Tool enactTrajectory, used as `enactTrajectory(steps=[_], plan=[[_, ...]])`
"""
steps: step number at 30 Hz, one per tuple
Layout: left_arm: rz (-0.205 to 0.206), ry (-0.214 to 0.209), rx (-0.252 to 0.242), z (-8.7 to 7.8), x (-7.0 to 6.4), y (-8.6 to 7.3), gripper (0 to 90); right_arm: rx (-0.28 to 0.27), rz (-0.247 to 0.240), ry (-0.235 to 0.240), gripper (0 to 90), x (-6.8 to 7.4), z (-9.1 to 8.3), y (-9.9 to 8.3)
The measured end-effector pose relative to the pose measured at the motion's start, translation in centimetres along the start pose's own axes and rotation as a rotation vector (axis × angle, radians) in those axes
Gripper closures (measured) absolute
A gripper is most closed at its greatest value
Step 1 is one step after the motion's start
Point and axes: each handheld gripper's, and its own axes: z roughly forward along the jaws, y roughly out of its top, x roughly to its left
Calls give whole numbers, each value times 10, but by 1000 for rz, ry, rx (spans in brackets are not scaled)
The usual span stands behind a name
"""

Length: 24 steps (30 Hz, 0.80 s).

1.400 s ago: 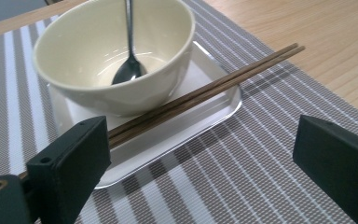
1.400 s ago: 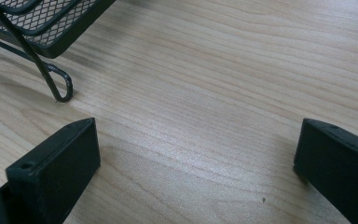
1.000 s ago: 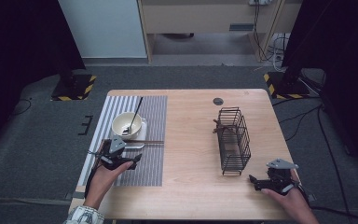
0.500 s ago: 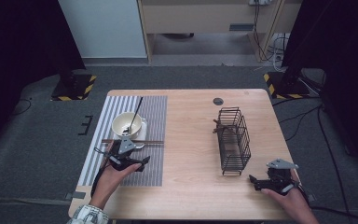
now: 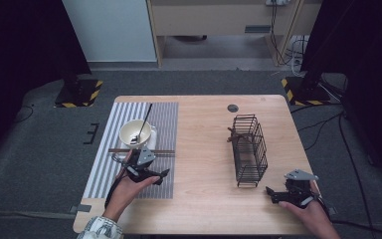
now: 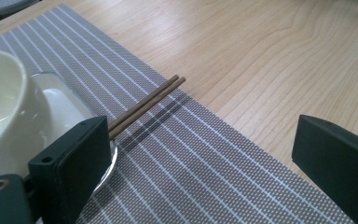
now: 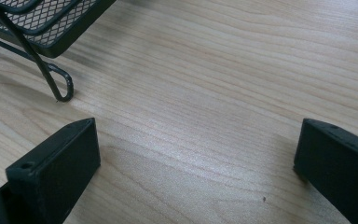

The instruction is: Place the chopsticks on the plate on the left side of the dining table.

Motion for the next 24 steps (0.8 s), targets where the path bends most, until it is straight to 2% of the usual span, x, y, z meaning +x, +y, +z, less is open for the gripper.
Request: enactTrajectory(steps=[24], plan=[[31,-64,2,28,-26,18,40,0,0,2,2,0,0,0]])
